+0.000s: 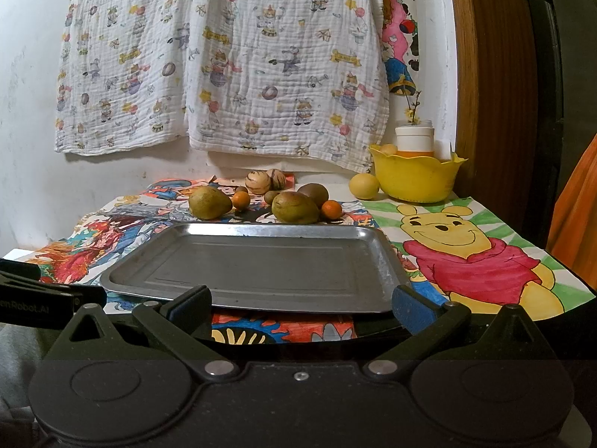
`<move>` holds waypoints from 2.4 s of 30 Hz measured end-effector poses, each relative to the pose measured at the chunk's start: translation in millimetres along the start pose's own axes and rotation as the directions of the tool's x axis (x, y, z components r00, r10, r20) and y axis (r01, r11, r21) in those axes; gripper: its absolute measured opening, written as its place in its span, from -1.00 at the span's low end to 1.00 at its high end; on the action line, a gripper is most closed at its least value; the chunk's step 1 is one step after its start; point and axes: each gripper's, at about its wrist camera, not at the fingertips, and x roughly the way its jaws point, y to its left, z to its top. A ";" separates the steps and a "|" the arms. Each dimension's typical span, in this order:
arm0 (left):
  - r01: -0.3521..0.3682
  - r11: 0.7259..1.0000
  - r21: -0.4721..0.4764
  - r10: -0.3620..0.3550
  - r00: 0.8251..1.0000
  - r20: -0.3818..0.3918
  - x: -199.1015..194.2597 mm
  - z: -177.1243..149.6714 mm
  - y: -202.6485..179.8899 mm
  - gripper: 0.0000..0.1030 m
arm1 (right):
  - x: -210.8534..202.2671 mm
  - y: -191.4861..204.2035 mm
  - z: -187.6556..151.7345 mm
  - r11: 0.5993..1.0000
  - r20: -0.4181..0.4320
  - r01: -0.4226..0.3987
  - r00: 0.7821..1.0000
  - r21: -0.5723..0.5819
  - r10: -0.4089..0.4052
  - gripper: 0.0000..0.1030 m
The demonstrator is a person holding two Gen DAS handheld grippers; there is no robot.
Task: Organize fruits
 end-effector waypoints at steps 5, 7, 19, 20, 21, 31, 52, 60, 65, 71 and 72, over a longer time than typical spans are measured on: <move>0.000 1.000 0.000 0.000 1.000 -0.002 -0.1 0.0 -0.1 0.99 | 0.1 0.0 0.1 1.000 0.000 0.000 1.000 0.001 0.000 0.99; 0.001 1.000 0.000 -0.001 1.000 -0.001 -0.1 0.0 0.0 0.99 | 0.0 0.0 0.1 1.000 0.000 0.000 1.000 0.001 0.000 0.99; -0.001 1.000 0.000 0.001 1.000 -0.003 -0.8 -0.3 -0.2 0.99 | 0.4 -0.4 -0.1 1.000 0.000 -0.001 1.000 0.002 0.001 0.99; -0.001 1.000 0.000 0.001 1.000 -0.004 -0.4 -0.1 -0.1 0.99 | 0.4 -0.5 -0.1 1.000 0.000 -0.001 1.000 0.002 0.001 0.99; -0.001 1.000 0.000 0.001 1.000 -0.003 -0.8 -0.3 -0.2 0.99 | 0.4 -0.6 -0.1 1.000 0.000 -0.002 1.000 0.002 0.002 0.99; 0.000 1.000 0.000 0.000 1.000 -0.005 -0.5 -0.1 -0.1 0.99 | -0.9 -0.3 0.8 1.000 0.002 0.000 1.000 0.002 0.000 0.99; 0.015 1.000 0.005 -0.015 1.000 -0.022 11.1 -1.5 2.5 0.99 | 4.5 -2.3 0.0 1.000 -0.004 0.000 1.000 0.023 0.000 0.99; 0.018 1.000 0.015 -0.017 1.000 -0.016 13.5 2.7 0.5 0.99 | 10.8 -7.9 -1.2 0.999 0.008 -0.005 1.000 0.046 0.004 0.99; 0.008 1.000 0.028 -0.008 1.000 0.006 14.0 7.8 -0.6 0.99 | 14.9 -8.4 0.5 0.999 0.005 -0.005 1.000 0.037 0.005 0.99; 0.022 1.000 0.014 -0.022 0.999 0.043 20.1 30.0 9.3 0.99 | 34.8 -7.6 20.3 1.000 0.023 -0.014 1.000 -0.013 0.014 0.99; 0.030 1.000 0.009 -0.030 0.998 0.046 23.0 35.1 12.1 0.99 | 39.2 -6.8 23.8 1.000 0.024 -0.017 1.000 -0.023 0.018 0.99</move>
